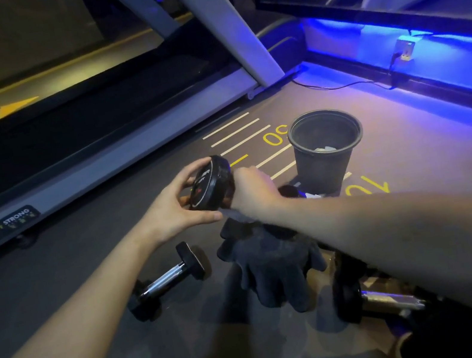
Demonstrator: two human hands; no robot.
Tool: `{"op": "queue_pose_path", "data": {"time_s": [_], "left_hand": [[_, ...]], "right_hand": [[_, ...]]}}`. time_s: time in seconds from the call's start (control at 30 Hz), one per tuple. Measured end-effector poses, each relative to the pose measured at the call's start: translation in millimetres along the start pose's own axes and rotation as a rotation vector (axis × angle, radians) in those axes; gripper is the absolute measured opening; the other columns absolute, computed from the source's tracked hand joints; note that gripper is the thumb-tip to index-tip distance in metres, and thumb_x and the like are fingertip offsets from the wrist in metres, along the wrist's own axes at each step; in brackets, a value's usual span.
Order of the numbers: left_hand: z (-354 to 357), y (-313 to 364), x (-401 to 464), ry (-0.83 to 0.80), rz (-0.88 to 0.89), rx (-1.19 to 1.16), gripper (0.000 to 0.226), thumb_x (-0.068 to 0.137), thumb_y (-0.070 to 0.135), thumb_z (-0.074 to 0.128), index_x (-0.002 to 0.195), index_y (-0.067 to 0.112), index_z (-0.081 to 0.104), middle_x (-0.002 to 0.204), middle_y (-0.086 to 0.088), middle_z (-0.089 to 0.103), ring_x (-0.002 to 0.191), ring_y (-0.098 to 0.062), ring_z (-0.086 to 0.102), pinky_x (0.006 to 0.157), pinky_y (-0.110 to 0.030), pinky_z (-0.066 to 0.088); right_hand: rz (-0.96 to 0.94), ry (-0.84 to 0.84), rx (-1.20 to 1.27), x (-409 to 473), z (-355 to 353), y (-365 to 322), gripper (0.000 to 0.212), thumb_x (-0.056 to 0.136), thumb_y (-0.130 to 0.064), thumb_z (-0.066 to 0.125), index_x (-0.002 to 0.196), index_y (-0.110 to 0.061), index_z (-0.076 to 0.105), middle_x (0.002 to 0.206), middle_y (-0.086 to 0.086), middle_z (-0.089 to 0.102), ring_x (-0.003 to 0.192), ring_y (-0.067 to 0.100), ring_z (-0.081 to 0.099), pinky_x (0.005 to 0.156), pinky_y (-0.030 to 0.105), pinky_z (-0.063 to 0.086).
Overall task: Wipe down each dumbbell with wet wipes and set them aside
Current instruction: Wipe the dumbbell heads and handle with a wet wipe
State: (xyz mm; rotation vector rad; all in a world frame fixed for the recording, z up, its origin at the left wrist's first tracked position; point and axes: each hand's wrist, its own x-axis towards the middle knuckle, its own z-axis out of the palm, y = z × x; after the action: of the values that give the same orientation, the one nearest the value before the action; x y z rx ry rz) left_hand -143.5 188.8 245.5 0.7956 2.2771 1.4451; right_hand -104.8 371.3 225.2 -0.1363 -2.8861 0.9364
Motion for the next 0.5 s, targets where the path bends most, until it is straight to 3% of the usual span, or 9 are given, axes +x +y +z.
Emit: {"op": "queue_pose_path", "data": {"time_s": [0.07,0.13,0.23,0.3,0.37,0.43,0.5], "left_hand": [[2.4,1.9,1.3,-0.007,0.013,0.005,0.095,0.055,0.024,0.093,0.135,0.056,0.052,0.132,0.010,0.058,0.126,-0.016,0.061,0.103,-0.027,0.051],[4.2,2.2,3.2,-0.023,0.020,0.002,0.096,0.062,0.006,0.093,0.137,0.049,0.050,0.130,0.017,0.058,0.125,-0.014,0.061,0.101,-0.023,0.051],[4.0,5.3,1.2,-0.036,0.017,-0.012,0.096,0.068,-0.011,0.085,0.140,0.041,0.047,0.130,0.019,0.056,0.124,-0.010,0.061,0.099,-0.019,0.050],[1.8,5.9,0.0,-0.050,0.013,0.001,0.098,0.068,-0.013,0.084,0.142,0.038,0.046,0.131,0.017,0.055,0.123,-0.005,0.061,0.099,-0.019,0.050],[1.4,7.2,-1.3,-0.064,0.007,0.016,0.100,0.067,-0.013,0.085,0.145,0.035,0.044,0.132,0.015,0.053,0.120,0.001,0.062,0.100,-0.018,0.050],[0.7,7.3,-2.5,-0.066,0.006,0.015,0.100,0.068,-0.012,0.085,0.145,0.037,0.044,0.130,0.015,0.054,0.116,0.000,0.064,0.098,-0.018,0.050],[0.4,6.3,-3.1,-0.056,0.002,0.005,0.098,0.068,-0.010,0.085,0.140,0.043,0.045,0.128,0.015,0.055,0.111,0.000,0.066,0.094,-0.017,0.051]], "right_hand": [[0.021,0.110,-0.069,-7.7,6.8,-1.2,0.025,0.081,-0.037,0.072,0.094,-0.016,0.071,0.096,0.015,0.072,0.093,0.038,0.066,0.075,0.037,0.050],[0.029,0.114,-0.039,-7.3,3.0,-0.3,0.021,0.080,-0.034,0.072,0.091,-0.016,0.070,0.095,0.014,0.071,0.095,0.038,0.066,0.076,0.038,0.051],[0.028,-0.073,0.102,4.0,-12.4,4.1,0.028,0.077,-0.037,0.076,0.069,-0.015,0.060,0.072,0.005,0.060,0.067,0.025,0.055,0.061,0.030,0.044],[-0.025,-0.235,0.166,14.8,-22.4,8.6,0.030,0.074,-0.035,0.081,0.071,-0.009,0.065,0.066,-0.001,0.051,0.062,0.014,0.043,0.059,0.028,0.042],[-0.045,-0.322,0.199,21.0,-28.0,12.4,0.031,0.071,-0.031,0.085,0.078,-0.006,0.070,0.065,-0.005,0.051,0.062,0.011,0.043,0.059,0.027,0.042],[-0.046,-0.288,0.170,20.7,-24.9,10.7,0.032,0.072,-0.034,0.084,0.073,-0.007,0.067,0.063,-0.004,0.049,0.059,0.013,0.041,0.057,0.028,0.041],[-0.022,-0.147,0.088,12.0,-14.1,5.8,0.033,0.074,-0.038,0.079,0.066,-0.012,0.059,0.062,0.000,0.053,0.058,0.021,0.050,0.056,0.030,0.041]]}}
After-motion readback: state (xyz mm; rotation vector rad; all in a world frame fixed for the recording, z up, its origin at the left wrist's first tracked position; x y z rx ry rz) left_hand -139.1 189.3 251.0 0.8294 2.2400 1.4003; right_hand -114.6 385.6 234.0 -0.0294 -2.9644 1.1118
